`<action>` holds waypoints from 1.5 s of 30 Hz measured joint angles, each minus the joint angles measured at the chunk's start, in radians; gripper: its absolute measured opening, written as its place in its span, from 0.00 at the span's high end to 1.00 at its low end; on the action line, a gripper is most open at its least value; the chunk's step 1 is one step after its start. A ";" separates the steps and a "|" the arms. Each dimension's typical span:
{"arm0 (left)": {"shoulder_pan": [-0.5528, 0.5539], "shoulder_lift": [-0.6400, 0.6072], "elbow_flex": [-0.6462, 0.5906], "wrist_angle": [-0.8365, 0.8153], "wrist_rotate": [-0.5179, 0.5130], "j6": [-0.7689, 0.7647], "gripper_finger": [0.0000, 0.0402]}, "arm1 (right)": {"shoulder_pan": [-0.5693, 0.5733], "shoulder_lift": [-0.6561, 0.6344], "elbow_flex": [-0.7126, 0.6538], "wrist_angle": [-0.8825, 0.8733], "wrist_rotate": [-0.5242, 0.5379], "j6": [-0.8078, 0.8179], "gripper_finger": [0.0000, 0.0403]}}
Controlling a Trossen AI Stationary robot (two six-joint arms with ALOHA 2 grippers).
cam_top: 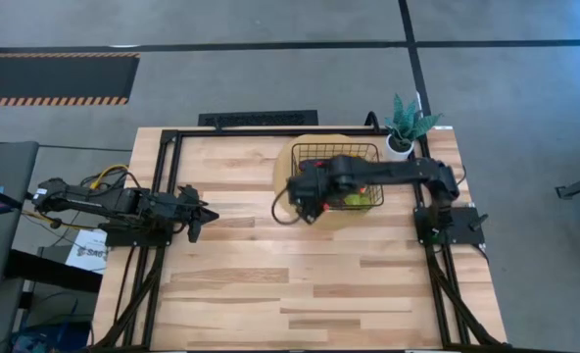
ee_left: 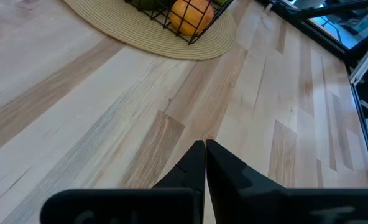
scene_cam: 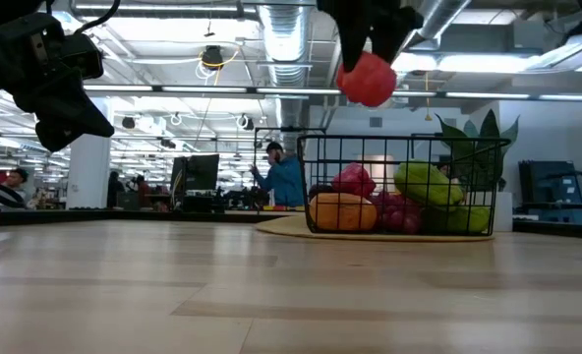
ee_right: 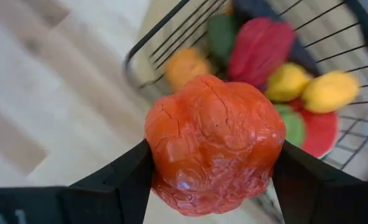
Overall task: Build produce basket
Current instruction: Put the orange pumpkin into the wire basket
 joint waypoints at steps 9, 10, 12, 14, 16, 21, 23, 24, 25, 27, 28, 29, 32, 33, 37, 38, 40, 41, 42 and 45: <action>0.000 0.000 0.000 0.000 0.000 0.000 1.00 | -0.145 0.000 0.000 0.000 0.012 -0.085 0.33; 0.000 0.000 0.000 0.000 0.000 0.000 1.00 | -0.160 0.000 0.000 0.000 0.012 -0.094 0.33; 0.000 0.000 0.000 0.000 0.000 0.000 1.00 | -0.189 0.000 0.000 0.000 0.008 -0.107 0.33; 0.000 0.000 0.000 0.000 0.000 0.000 1.00 | -0.216 0.000 -0.006 0.001 0.008 -0.107 0.33; 0.000 0.000 0.000 0.000 0.000 0.000 1.00 | -0.240 0.000 -0.023 0.000 0.007 -0.105 0.33; 0.000 0.000 0.000 0.000 0.000 0.000 1.00 | -0.268 0.001 -0.089 0.000 -0.013 -0.105 0.33; 0.000 0.000 0.000 0.000 0.000 0.000 1.00 | -0.268 0.001 -0.126 0.000 -0.028 -0.104 0.33; 0.000 0.000 0.000 0.000 0.000 0.000 1.00 | -0.268 0.001 -0.145 0.000 -0.030 -0.104 0.33; 0.000 0.000 0.000 0.000 0.000 0.000 1.00 | -0.268 0.001 -0.163 0.003 -0.031 -0.104 0.33; 0.000 0.000 0.000 0.000 0.000 0.000 1.00 | -0.268 0.002 -0.195 0.011 -0.047 -0.104 0.33; 0.000 0.000 0.000 0.000 0.000 0.000 1.00 | -0.268 0.002 -0.206 0.017 -0.055 -0.104 0.33; 0.000 0.000 0.000 0.000 0.000 0.000 1.00 | -0.268 0.002 -0.218 0.026 -0.059 -0.104 0.33; 0.000 0.000 0.000 0.000 0.000 0.000 1.00 | -0.268 0.001 -0.252 0.079 -0.065 -0.104 0.33; 0.000 0.000 0.000 0.000 0.000 0.000 1.00 | -0.268 0.002 -0.256 0.093 -0.069 -0.104 0.33; 0.000 0.000 0.000 0.000 0.000 0.000 1.00 | -0.268 0.001 -0.256 0.126 -0.080 -0.115 0.33; 0.000 0.000 0.000 0.000 0.000 0.000 1.00 | -0.267 0.002 -0.256 0.134 -0.084 -0.124 0.33; 0.000 0.000 0.000 0.000 0.000 0.000 1.00 | -0.265 0.002 -0.256 0.143 -0.109 -0.152 0.33; 0.000 0.000 0.000 0.000 0.000 0.000 1.00 | -0.262 0.002 -0.256 0.145 -0.126 -0.161 0.33; 0.000 0.000 0.000 0.000 0.000 0.000 1.00 | -0.259 0.002 -0.256 0.145 -0.134 -0.161 0.33; 0.000 0.000 0.000 0.000 0.000 0.000 1.00 | -0.239 0.017 -0.254 0.152 -0.136 -0.152 0.33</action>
